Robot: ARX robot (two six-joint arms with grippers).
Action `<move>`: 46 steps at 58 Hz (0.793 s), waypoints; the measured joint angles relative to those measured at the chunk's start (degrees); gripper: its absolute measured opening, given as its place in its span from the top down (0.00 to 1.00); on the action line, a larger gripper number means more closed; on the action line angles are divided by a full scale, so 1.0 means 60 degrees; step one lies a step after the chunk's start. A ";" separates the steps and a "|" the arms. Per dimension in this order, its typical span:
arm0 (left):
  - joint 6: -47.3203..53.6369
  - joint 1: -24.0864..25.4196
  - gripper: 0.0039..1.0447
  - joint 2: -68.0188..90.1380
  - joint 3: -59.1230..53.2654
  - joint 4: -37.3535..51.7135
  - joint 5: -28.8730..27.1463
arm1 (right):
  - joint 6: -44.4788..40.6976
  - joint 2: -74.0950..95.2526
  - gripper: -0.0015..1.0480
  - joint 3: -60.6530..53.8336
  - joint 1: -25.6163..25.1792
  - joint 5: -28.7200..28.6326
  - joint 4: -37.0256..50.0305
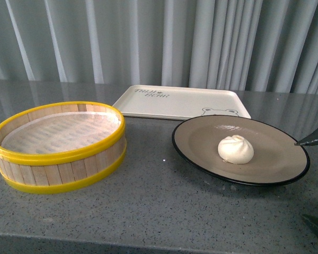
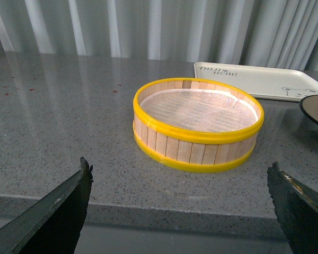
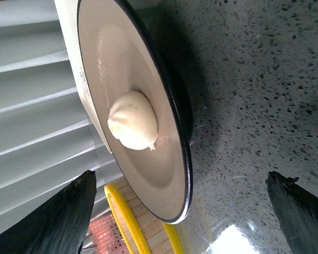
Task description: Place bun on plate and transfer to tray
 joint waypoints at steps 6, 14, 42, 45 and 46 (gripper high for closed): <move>0.0000 0.0000 0.06 0.0000 0.0000 0.0000 0.0000 | -0.0069 0.0270 0.08 0.0200 0.0000 -0.0051 0.0084; -0.0004 0.0000 0.06 0.0000 0.0000 0.0000 0.0000 | -0.0149 0.0663 0.08 0.0441 0.0000 -0.0080 0.0160; -0.0004 0.0000 0.06 0.0000 0.0000 0.0000 0.0000 | -0.0386 0.1621 0.08 0.1027 0.0044 -0.0222 0.0382; -0.0004 0.0000 0.06 0.0000 0.0000 0.0000 0.0000 | -0.0386 0.1694 0.08 0.1067 0.0080 -0.0226 0.0412; -0.0004 0.0000 0.06 0.0000 0.0000 0.0000 0.0000 | -0.0386 0.1727 0.08 0.1093 0.0095 -0.0226 0.0433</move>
